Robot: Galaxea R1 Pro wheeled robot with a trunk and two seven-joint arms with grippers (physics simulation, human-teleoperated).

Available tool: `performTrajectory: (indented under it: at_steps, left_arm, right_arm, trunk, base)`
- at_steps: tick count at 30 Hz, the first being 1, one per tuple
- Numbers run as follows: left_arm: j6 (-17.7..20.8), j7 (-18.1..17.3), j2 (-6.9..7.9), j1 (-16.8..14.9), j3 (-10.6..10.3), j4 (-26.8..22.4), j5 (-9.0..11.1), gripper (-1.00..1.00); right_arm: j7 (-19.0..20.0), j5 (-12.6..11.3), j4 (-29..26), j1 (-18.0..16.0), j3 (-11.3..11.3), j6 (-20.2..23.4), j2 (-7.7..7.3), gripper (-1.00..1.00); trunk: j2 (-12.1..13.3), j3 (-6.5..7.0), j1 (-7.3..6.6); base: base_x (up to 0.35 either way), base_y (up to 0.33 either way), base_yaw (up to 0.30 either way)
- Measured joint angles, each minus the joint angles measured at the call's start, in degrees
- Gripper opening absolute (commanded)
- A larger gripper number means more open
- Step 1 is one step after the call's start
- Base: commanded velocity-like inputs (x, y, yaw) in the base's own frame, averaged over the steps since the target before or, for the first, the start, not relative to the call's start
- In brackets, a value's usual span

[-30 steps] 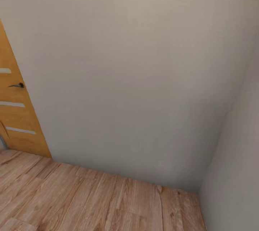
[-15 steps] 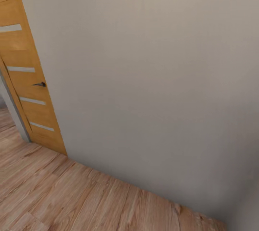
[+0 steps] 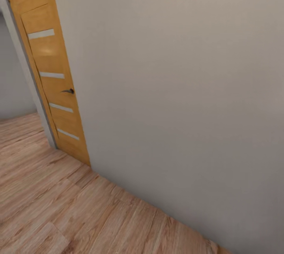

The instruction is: Move the two storage containers from the living room to the garage. In the garage, place one container on the floor and stack the other container on top of it (either order is fine).

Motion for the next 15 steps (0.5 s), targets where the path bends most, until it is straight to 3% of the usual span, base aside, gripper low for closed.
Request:
performTrajectory:
  at_steps: [15]
  left_arm:
    - [0.0,0.0,-0.05,0.0,0.0,0.0,0.0,1.0]
  right_arm:
    - [0.0,0.0,0.0,0.0,0.1,0.0,-0.01,1.0]
  trunk:
    - [0.0,0.0,0.0]
  base:
    - [0.081,0.0,0.3]
